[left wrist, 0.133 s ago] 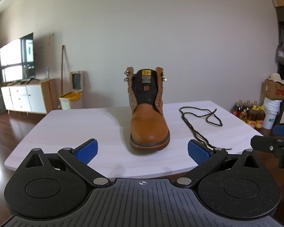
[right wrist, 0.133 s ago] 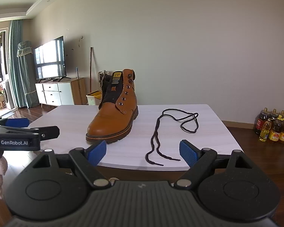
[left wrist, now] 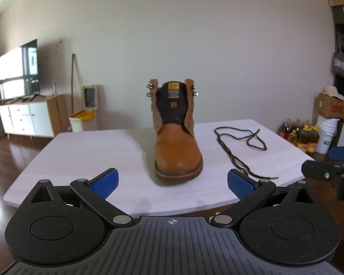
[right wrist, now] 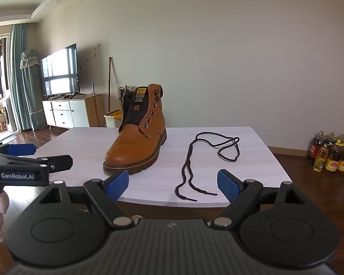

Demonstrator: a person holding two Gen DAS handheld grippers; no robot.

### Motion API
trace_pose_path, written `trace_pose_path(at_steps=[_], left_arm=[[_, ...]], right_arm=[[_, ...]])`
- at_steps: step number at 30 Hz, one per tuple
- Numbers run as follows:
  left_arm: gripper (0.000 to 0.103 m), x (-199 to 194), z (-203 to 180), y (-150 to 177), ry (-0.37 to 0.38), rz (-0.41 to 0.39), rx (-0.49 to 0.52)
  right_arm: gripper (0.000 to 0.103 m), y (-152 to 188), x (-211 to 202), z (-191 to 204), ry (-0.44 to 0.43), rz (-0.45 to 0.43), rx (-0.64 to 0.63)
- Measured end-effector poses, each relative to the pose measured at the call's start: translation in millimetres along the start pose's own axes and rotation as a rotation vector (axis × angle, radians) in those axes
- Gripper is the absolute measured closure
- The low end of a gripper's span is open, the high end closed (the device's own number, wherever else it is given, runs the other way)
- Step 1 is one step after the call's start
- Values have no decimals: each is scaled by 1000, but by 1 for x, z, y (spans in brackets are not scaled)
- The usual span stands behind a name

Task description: Lace up shoes with both hands

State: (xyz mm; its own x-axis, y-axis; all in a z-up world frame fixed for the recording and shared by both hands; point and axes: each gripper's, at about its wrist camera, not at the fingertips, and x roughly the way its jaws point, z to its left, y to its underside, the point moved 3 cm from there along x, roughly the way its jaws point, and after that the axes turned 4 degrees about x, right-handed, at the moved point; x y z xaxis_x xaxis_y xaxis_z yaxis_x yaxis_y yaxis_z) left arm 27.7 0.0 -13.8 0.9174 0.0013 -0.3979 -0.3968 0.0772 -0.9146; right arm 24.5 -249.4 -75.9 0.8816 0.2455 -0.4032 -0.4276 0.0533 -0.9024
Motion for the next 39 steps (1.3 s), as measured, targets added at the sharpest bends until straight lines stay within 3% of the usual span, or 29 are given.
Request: trace_pose_path(at_steps=[11, 13, 39], left_arm=[[0, 3, 1, 1, 3, 23, -1], [0, 4, 1, 2, 1, 25, 1], [0, 8, 9, 11, -26, 41, 2]], right_arm=[[17, 2, 4, -4, -3, 37, 7], [17, 6, -8, -2, -1, 9, 6], [17, 9, 8, 4, -11, 22, -5]])
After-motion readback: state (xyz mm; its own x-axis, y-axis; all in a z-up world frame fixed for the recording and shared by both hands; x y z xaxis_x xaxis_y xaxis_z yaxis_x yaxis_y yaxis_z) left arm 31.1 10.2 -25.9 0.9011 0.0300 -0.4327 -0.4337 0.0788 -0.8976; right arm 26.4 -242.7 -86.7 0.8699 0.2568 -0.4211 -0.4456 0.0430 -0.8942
